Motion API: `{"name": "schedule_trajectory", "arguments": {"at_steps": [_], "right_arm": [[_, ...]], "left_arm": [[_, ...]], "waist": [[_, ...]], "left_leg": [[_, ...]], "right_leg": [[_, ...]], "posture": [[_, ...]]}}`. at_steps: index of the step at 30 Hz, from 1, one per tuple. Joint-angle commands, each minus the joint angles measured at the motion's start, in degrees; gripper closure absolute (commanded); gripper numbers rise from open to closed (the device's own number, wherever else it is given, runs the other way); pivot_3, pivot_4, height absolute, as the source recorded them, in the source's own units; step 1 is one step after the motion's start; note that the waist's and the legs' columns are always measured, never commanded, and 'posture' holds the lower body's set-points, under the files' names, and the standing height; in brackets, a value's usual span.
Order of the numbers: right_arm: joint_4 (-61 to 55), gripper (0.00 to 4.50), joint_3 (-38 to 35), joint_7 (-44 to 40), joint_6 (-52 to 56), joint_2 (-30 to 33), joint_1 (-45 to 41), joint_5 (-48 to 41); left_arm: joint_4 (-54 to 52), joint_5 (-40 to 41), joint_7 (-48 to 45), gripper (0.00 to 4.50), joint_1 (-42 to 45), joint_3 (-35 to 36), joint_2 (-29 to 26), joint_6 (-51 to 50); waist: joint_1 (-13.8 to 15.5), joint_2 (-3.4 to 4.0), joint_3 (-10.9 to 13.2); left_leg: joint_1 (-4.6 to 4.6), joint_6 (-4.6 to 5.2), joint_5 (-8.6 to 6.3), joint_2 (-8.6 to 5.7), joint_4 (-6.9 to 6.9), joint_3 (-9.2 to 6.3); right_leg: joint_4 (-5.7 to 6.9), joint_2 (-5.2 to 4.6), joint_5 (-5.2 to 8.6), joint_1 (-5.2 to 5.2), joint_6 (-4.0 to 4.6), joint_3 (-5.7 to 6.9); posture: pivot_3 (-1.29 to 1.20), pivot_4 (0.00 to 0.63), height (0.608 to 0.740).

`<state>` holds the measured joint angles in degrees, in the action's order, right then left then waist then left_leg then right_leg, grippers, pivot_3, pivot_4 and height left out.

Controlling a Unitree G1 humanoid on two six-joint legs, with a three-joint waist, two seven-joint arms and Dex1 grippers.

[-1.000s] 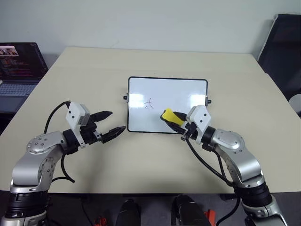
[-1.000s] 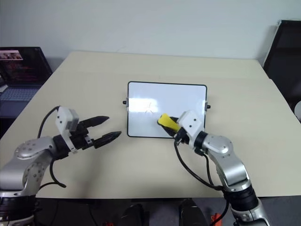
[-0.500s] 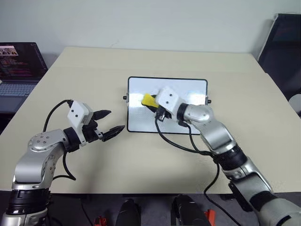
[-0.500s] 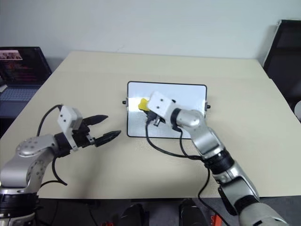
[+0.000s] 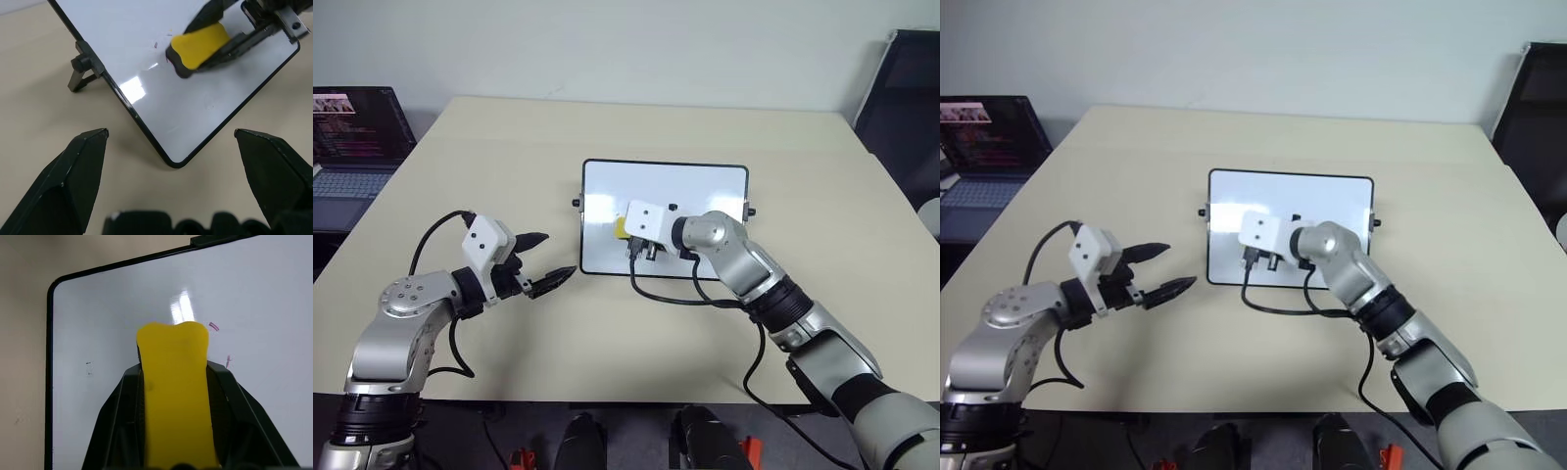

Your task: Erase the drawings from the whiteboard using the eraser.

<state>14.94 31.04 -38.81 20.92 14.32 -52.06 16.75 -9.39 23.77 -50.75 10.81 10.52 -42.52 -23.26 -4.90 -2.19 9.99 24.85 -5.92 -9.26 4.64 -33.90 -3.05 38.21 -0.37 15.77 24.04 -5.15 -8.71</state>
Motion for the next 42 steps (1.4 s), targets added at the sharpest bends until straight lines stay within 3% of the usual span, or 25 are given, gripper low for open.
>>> {"name": "schedule_trajectory", "arguments": {"at_steps": [1, 4, 11, 17, 19, 26, 28, 31, 34, 42], "right_arm": [[3.87, 3.18, -2.35, 8.17, -3.19, -0.72, -3.73, 4.06], [4.77, 3.18, -2.32, 7.06, -3.73, -1.73, -3.99, 3.35], [-0.14, 3.18, 1.72, -5.44, 0.38, -1.27, 0.61, 1.72], [5.61, 3.18, -1.76, 6.47, -3.58, -2.62, -3.51, 6.03], [7.23, 3.18, -2.24, 7.06, -4.44, -2.2, -4.31, 5.86], [-0.15, 3.18, 0.7, -6.2, 0.49, 3.13, 1.67, 4.88], [0.05, 3.18, -0.23, -4.13, 0.23, 2.66, 1.25, 5.95], [4.4, 3.18, -3.78, 6.43, -2.55, 0.35, -2.25, 7.62], [5.84, 3.18, -4.54, 8.93, -3.84, -0.15, -3.22, 7.23], [0.36, 3.18, -0.93, -5.27, 2.15, 1.77, 2.23, 5.73]], "left_arm": [[-1.21, -0.01, -0.3, 0.0, 0.44, -0.12, -0.12, 1.0], [-1.43, 0.11, -0.42, 0.0, 0.48, -0.37, -0.05, 0.92], [-1.44, 0.24, -0.43, 0.0, 0.3, -0.4, 0.0, 1.04], [-1.35, 0.36, -0.45, 0.0, 0.21, -0.53, -0.08, 1.13], [-1.26, 0.41, -0.61, 0.0, 0.28, -0.63, -0.06, 1.18], [-0.62, 0.24, -0.92, 0.0, 0.66, -0.8, 0.09, 1.56], [-0.43, 0.21, -1.05, 0.0, 0.79, -0.92, 0.15, 1.65], [-0.11, 0.1, -1.3, 0.0, 1.1, -1.16, 0.26, 1.78], [0.13, 0.07, -1.49, 0.0, 1.33, -1.26, 0.28, 1.89], [0.4, 0.14, -1.57, 0.0, 1.36, -1.38, 0.17, 2.29]], "waist": [[-0.07, 0.0, 0.0], [-0.08, -0.02, -0.01], [-0.06, -0.01, -0.01], [-0.12, 0.0, 0.0], [-0.05, -0.01, 0.0], [0.08, -0.04, -0.02], [0.0, -0.03, -0.02], [-0.14, -0.03, -0.02], [-0.08, -0.03, -0.01], [-0.08, -0.05, -0.03]], "left_leg": [[0.0, 0.0, 0.0, 0.0, -0.03, 0.0], [-0.01, 0.0, 0.02, -0.01, -0.09, 0.0], [-0.05, 0.0, 0.01, -0.01, -0.05, -0.04], [-0.12, 0.01, 0.04, -0.02, -0.17, -0.06], [-0.13, 0.01, 0.12, -0.02, -0.17, -0.06], [-0.13, 0.0, 0.14, -0.02, -0.09, -0.06], [-0.14, 0.01, 0.14, -0.01, -0.09, -0.06], [-0.2, 0.01, 0.16, -0.01, -0.15, -0.06], [-0.2, 0.01, 0.23, -0.02, -0.16, -0.06], [-0.19, -0.01, 0.25, -0.01, -0.04, -0.05]], "right_leg": [[0.04, 0.0, 0.02, 0.01, 0.04, -0.01], [0.18, 0.0, 0.04, 0.02, 0.08, -0.02], [0.44, 0.03, 0.09, 0.05, -0.09, 0.01], [0.67, 0.05, 0.23, 0.08, 0.22, -0.01], [0.69, 0.05, 0.18, 0.08, 0.27, 0.0], [0.65, 0.04, 0.24, 0.04, 0.22, 0.01], [0.68, 0.05, 0.23, 0.05, 0.22, 0.01], [0.72, 0.05, 0.19, 0.04, 0.27, 0.0], [0.73, 0.05, 0.1, 0.06, 0.34, -0.01], [0.68, 0.05, 0.22, 0.03, 0.25, 0.0]], "posture": [[0.0, 0.15, 0.74], [0.0, 0.15, 0.74], [0.0, 0.15, 0.74], [0.0, 0.15, 0.74], [0.0, 0.15, 0.74], [0.0, 0.15, 0.74], [0.0, 0.15, 0.74], [0.0, 0.15, 0.74], [0.0, 0.15, 0.74], [0.0, 0.15, 0.74]]}}
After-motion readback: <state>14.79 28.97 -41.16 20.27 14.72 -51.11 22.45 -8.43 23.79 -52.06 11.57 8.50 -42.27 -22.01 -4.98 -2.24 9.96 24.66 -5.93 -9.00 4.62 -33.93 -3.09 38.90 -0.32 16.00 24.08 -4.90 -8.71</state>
